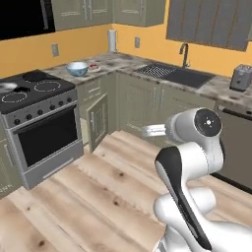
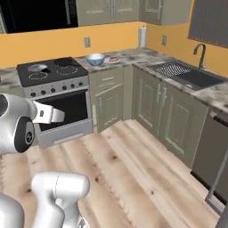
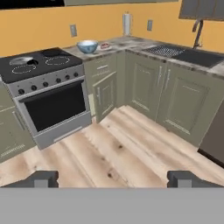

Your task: Place one of the steaks on the plate and the other in the bowl. Then place the bowl in the fridge.

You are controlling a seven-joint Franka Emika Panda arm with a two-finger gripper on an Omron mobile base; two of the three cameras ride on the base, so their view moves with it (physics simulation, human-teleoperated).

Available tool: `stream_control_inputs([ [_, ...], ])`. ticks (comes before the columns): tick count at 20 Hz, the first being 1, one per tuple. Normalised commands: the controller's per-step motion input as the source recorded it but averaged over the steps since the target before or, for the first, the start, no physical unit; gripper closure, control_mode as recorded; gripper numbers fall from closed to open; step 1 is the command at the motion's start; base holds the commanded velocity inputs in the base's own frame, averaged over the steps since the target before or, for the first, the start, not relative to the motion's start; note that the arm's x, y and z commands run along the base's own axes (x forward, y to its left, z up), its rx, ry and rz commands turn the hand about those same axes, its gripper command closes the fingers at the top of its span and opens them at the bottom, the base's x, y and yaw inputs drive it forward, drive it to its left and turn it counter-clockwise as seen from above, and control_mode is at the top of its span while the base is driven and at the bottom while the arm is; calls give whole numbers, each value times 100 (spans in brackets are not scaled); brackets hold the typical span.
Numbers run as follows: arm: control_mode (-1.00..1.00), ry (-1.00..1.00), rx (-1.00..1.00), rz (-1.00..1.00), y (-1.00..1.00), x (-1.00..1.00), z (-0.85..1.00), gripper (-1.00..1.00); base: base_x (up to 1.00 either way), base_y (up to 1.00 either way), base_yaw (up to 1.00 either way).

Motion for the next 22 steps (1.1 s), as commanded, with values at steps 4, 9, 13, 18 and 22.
stream_control_inputs([
  [4,100,0,0,0,0,0,0,-100,100,10,12],
  [9,100,0,0,0,0,0,0,-100,100,0,3],
  [13,100,0,0,0,0,0,0,-100,100,-27,3],
  [18,100,0,0,0,0,0,0,-100,100,-34,2],
  [22,100,0,0,0,0,0,0,-100,100,-11,12],
])
